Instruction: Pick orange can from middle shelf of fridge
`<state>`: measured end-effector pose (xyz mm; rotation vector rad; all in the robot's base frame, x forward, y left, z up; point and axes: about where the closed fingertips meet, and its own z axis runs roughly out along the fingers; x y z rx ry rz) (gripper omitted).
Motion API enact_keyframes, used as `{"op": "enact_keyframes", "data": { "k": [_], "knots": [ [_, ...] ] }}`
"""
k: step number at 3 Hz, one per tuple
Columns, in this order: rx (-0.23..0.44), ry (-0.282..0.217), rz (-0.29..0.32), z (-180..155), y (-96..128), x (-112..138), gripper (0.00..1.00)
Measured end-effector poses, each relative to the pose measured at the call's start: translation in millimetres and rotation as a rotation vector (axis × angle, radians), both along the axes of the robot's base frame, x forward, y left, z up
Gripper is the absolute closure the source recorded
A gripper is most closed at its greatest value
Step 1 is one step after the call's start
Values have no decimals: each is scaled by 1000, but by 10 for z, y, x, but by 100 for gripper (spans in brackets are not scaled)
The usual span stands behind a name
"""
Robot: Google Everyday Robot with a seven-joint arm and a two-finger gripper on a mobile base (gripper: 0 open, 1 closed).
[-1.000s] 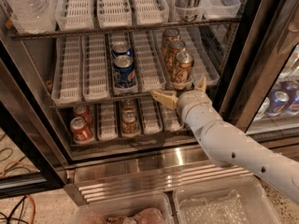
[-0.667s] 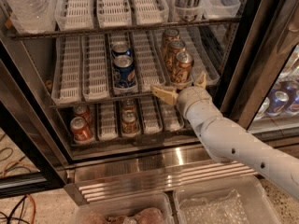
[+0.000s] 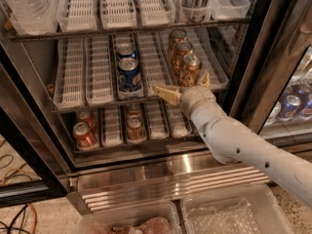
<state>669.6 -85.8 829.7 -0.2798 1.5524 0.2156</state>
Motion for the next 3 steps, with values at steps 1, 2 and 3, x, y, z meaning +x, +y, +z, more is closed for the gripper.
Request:
{"op": "enact_keyframes", "data": {
  "k": [1, 2, 3],
  "knots": [
    [10, 1, 12, 11, 57, 66, 18],
    [10, 3, 19, -5, 84, 87, 41],
    [10, 3, 20, -7, 84, 90, 64]
  ]
}}
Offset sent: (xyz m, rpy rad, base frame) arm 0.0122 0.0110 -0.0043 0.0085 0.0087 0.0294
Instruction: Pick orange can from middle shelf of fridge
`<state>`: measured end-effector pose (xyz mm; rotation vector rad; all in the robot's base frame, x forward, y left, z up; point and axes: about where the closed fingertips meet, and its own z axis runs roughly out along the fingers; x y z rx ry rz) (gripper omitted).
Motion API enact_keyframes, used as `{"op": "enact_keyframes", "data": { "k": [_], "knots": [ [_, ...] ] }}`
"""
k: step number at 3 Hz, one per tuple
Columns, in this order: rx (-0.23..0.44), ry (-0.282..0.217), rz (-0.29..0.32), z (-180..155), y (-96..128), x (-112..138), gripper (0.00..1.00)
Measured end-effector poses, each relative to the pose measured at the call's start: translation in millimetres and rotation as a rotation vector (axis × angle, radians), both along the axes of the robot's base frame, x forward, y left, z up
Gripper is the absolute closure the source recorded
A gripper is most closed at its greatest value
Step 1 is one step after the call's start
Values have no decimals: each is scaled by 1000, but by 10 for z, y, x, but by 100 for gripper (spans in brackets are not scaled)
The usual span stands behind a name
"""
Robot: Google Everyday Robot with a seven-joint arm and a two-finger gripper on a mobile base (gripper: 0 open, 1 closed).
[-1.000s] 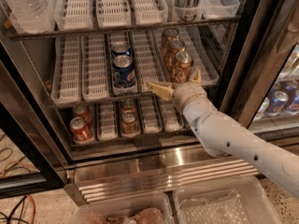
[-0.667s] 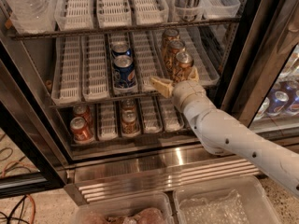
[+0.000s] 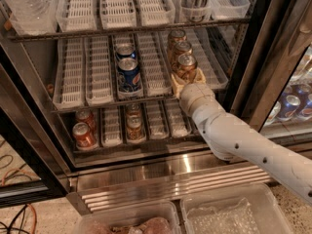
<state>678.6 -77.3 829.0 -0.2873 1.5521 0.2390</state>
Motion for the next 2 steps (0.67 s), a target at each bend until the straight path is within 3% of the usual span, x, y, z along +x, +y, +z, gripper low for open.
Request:
{"op": "enact_keyframes", "data": {
  "k": [1, 2],
  "knots": [
    [0, 0, 0, 17, -36, 4, 88],
    [2, 16, 0, -33, -21, 32, 100]
  ]
}}
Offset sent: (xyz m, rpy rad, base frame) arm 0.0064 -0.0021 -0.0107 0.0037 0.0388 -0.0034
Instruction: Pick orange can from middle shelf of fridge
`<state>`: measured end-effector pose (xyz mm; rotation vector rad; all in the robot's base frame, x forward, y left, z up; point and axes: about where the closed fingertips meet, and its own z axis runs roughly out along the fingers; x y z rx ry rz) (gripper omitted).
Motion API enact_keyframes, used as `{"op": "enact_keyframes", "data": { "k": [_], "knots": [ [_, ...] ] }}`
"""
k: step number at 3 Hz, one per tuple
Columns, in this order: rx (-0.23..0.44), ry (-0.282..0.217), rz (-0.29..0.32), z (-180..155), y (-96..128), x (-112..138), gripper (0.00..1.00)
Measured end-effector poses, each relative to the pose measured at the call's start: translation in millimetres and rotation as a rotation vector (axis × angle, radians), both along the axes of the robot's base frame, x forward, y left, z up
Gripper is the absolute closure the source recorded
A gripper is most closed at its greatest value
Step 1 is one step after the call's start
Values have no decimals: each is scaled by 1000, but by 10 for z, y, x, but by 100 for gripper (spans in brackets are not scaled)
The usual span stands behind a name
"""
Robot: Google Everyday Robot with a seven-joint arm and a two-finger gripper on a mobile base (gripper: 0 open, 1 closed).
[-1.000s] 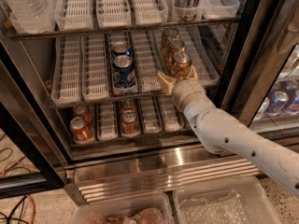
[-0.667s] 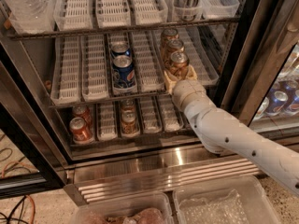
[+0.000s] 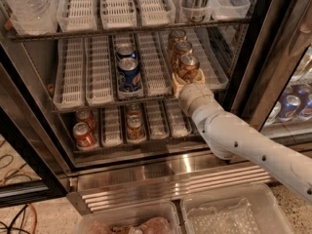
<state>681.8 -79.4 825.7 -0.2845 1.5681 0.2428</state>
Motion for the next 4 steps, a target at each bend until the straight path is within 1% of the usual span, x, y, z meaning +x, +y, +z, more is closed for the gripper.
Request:
{"op": "enact_keyframes", "data": {
  "k": [1, 2, 3, 4],
  "knots": [
    [6, 11, 10, 22, 14, 21, 100],
    [-4, -16, 25, 201, 22, 61, 100],
    [-16, -66, 51, 443, 19, -24, 100],
    [-52, -60, 105, 474, 21, -310, 100]
  ]
}}
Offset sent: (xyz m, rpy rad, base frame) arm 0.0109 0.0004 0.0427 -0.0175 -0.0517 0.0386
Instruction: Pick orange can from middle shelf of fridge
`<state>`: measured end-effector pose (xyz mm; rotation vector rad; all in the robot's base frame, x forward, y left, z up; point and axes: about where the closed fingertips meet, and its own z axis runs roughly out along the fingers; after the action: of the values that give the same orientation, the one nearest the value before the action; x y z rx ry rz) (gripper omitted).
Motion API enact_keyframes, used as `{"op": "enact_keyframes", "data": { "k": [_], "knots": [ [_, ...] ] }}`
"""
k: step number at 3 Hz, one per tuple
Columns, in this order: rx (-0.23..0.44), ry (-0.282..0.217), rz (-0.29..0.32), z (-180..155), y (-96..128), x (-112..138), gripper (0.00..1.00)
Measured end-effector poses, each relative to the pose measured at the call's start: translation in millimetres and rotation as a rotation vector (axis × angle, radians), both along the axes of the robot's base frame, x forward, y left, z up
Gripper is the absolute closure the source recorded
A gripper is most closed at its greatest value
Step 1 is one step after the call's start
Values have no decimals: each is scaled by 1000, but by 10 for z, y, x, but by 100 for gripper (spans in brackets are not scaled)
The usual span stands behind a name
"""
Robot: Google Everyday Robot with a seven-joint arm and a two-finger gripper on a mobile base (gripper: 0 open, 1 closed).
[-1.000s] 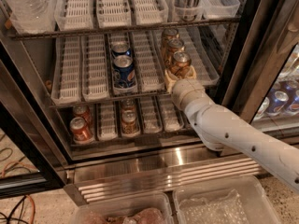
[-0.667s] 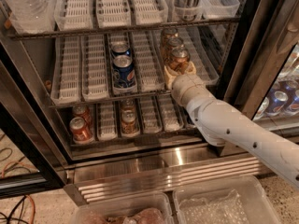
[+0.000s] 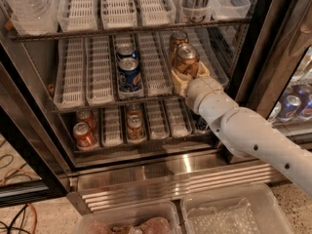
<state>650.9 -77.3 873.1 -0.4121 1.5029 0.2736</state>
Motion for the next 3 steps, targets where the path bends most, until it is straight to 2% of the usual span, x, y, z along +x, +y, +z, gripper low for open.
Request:
{"op": "enact_keyframes", "data": {
  "k": [1, 2, 3],
  "knots": [
    [-49, 74, 56, -157, -82, -356, 100],
    [-87, 119, 86, -199, -239, -641, 100],
    [-104, 132, 103, -164, -362, -831, 100]
  ]
}}
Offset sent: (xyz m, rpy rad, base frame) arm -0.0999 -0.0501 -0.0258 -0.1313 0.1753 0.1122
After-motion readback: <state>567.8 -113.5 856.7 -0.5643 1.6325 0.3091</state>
